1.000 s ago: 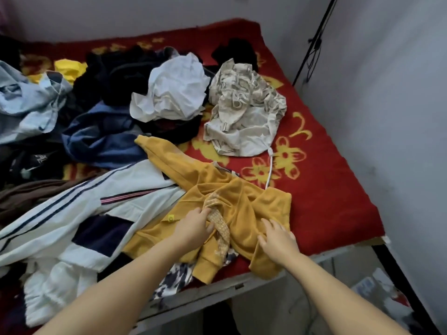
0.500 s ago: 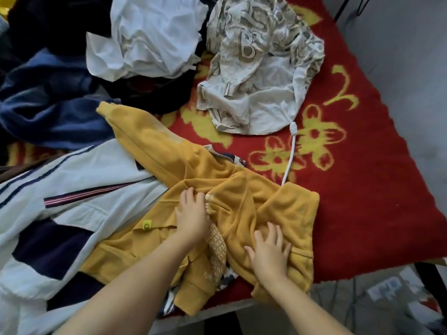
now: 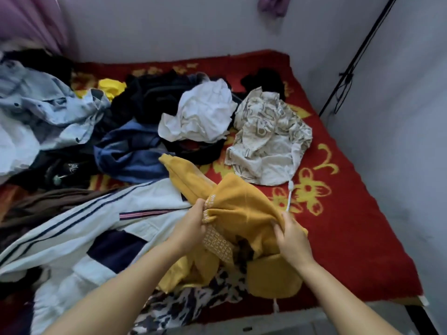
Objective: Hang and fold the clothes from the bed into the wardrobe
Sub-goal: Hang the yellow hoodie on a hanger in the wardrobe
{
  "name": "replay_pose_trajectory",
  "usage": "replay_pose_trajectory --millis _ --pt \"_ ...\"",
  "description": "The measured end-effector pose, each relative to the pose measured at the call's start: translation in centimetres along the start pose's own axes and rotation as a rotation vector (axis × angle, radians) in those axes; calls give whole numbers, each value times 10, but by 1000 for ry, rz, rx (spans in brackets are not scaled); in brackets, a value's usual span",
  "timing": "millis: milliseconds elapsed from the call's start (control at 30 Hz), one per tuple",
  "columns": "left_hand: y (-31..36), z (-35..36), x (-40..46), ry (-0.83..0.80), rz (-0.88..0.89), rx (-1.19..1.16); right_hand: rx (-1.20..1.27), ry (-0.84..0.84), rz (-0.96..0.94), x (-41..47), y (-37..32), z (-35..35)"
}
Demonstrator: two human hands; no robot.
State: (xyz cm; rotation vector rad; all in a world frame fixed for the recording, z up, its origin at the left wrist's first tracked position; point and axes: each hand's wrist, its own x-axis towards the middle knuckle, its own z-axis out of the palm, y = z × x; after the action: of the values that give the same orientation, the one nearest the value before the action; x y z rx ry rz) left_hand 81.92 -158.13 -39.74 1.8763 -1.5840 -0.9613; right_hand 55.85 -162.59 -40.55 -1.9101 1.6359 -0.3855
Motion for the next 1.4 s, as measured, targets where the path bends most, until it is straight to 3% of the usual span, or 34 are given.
replay_pose_trajectory --millis 300,533,667,833,967,1233,1400 --pt "67 -187 -146 368 202 -82 80 207 -524 -73 -204 -103" --pt "76 -309 -291 696 266 -85 232 223 -702 -184 -374 -133" --pt "68 -348 -360 826 214 -71 357 77 -740 -241 -434 -128" --pt "41 -383 -466 890 116 -26 471 -285 -749 -285 -487 -103" --pt "20 -398 -552 980 -23 19 484 -459 -807 -309 -523 -66" --pt "25 -383 -713 1316 -214 -196 391 -743 -975 -379 -583 19" --pt "39 -352 -800 1444 -402 -89 301 -877 -1102 -437 -599 73"
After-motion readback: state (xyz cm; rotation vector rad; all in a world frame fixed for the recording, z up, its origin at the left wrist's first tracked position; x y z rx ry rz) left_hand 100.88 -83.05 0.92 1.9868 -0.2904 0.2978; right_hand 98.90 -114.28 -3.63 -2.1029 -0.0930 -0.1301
